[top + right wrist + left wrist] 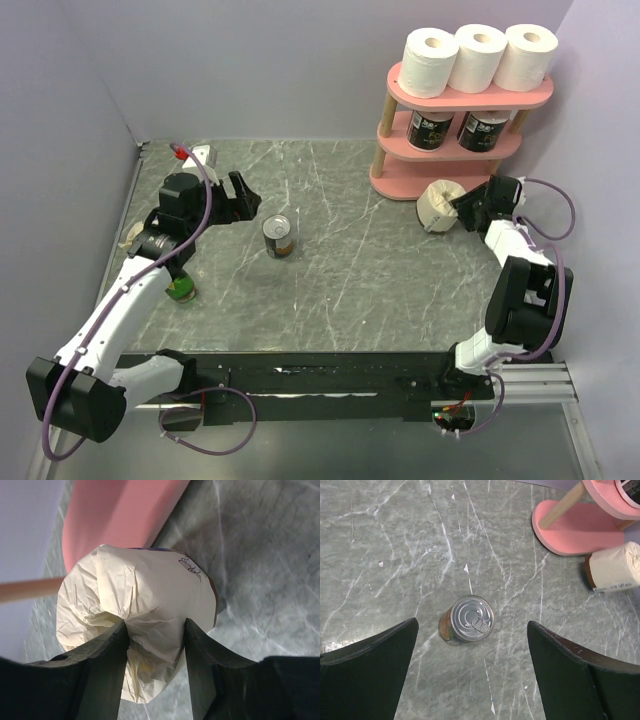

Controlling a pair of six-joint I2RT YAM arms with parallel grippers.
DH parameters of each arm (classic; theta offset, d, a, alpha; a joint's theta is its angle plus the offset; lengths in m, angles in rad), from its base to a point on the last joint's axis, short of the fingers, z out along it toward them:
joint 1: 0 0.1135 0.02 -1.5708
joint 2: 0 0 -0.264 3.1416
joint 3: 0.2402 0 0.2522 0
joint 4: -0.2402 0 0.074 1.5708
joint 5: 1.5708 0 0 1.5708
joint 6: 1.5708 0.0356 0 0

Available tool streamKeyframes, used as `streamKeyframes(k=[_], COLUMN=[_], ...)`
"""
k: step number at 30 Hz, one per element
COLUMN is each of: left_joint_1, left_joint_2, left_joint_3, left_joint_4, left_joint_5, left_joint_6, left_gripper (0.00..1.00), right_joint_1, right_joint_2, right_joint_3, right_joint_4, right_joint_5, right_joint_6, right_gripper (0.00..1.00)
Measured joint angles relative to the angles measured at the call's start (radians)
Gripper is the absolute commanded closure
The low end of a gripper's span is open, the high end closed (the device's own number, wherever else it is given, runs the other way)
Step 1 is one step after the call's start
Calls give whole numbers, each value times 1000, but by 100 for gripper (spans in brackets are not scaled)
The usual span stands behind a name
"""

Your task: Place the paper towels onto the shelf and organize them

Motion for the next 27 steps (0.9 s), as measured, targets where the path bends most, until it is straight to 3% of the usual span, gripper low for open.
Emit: streamKeyframes(k=[27], left_joint_1=[-10], left_joint_2=[-2], left_joint_3=[0], left_joint_4=[0], left_joint_5=[-8], left_joint_6=[0], left_gripper=[4], right_joint_1=[-67], right_joint_2=[232], right_joint_3=[190], right_joint_4=[164], right_joint_5=[127], right_joint_6=[172], right_gripper=[50])
